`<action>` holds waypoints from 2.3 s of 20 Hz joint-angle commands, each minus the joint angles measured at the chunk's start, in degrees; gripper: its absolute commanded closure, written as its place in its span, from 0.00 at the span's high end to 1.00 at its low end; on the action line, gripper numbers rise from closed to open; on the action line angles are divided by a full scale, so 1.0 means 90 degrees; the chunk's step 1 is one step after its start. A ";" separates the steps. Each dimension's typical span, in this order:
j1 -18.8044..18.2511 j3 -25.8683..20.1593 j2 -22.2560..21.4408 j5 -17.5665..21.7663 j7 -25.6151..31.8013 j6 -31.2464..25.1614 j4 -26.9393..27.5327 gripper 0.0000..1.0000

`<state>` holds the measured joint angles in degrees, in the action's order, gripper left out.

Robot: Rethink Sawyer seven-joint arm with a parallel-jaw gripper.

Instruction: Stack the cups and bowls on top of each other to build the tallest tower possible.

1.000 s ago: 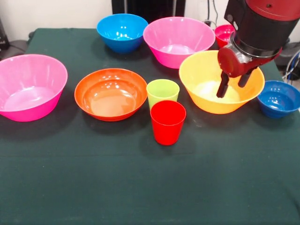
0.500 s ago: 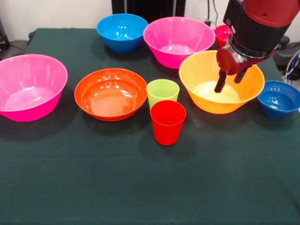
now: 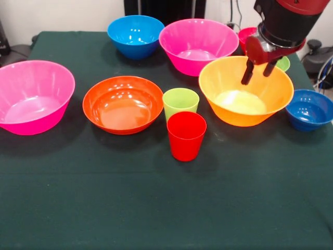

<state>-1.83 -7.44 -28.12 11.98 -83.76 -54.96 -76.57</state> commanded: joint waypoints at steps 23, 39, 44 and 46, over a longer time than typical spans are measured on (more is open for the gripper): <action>-0.0040 -0.0250 0.0668 -0.0052 -0.1107 0.0821 -0.0517 0.00; -0.0175 -0.0359 0.1249 -0.0057 -0.0784 0.1097 -0.0162 0.00; -0.0215 -0.0392 0.1351 -0.0039 -0.0755 0.1221 -0.0145 0.00; -0.0236 -0.0423 0.1419 -0.0029 -0.0719 0.1282 -0.0076 0.00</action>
<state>-2.96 -7.45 -18.51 11.15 -86.58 -49.69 -80.70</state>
